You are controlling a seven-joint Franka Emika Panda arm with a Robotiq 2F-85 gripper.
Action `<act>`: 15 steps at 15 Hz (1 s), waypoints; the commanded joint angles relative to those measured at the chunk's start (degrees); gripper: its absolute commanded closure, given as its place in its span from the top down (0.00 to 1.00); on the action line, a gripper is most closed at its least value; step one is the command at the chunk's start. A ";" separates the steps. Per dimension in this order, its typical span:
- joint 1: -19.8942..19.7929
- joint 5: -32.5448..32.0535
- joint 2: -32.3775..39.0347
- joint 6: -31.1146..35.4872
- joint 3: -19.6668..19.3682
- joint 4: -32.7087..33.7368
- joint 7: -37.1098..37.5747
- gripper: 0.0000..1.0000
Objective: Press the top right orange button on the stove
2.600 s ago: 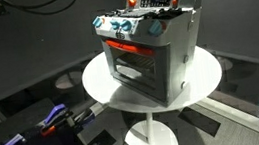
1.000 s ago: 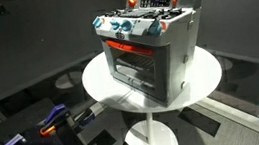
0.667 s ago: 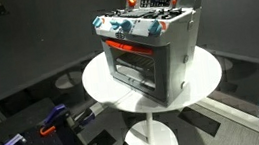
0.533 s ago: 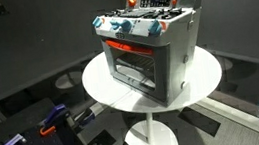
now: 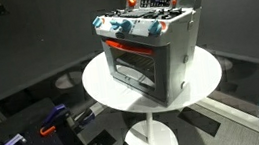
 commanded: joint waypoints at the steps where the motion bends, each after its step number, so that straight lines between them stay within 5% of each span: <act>1: -0.05 2.26 -4.69 4.21 -0.48 -5.12 -1.80 1.00; 15: -0.27 2.27 -4.51 5.79 0.20 -6.64 -0.21 1.00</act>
